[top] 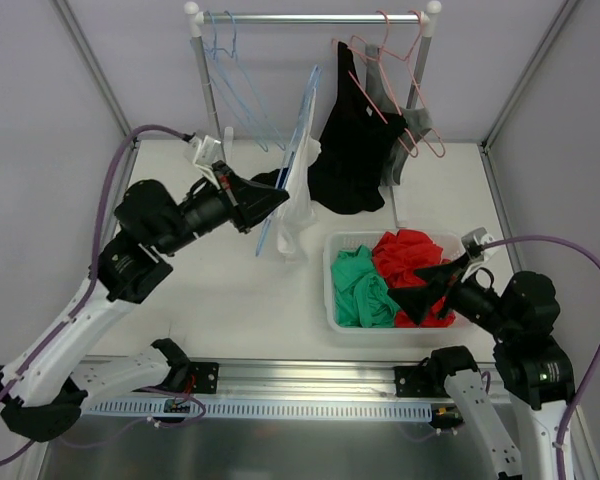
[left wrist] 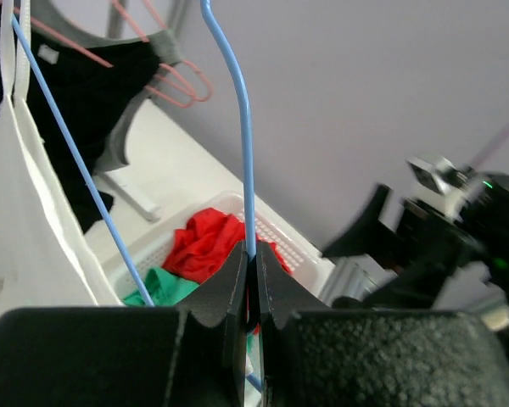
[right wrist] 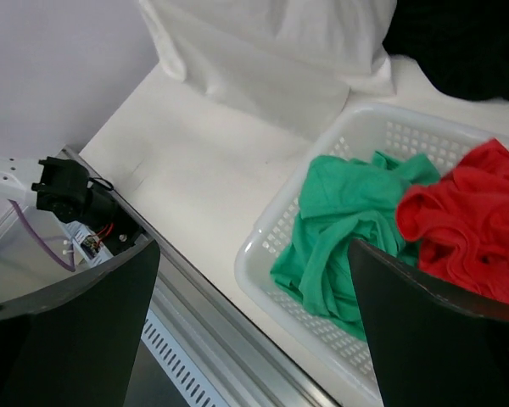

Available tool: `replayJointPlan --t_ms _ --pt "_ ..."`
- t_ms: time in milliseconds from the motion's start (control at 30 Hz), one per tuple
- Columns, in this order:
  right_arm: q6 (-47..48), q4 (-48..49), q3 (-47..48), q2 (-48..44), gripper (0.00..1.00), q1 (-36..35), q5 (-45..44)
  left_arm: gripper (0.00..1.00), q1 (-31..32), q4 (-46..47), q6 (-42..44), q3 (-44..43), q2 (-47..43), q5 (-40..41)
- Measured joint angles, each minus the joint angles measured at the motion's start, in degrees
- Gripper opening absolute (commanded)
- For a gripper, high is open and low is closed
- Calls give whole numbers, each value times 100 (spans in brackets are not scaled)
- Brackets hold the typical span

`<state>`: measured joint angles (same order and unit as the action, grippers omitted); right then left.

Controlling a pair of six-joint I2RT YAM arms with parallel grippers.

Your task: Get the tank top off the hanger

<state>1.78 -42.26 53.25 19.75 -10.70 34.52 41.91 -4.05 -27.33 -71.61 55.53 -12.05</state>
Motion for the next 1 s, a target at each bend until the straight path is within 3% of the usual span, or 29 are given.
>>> replayJointPlan --t_ms 267,367,567,667,1000 --pt "-422 1224 304 1480 94 -74 977 0 0 -1340 -9 -28 -1572 -557" --pt "-516 1547 584 1952 94 -612 938 0 0 -2033 -15 -260 -2004 -557" --pt "-33 1882 1777 3191 85 -2385 173 0 0 -2761 -107 -168 -2430 -750" --pt "267 2258 2122 3834 81 -2918 -363 0 0 -3001 -227 168 -2391 -938" --pt "494 3174 2175 5477 64 -3237 -1180 0 0 -3300 -669 590 -2745 -1029"
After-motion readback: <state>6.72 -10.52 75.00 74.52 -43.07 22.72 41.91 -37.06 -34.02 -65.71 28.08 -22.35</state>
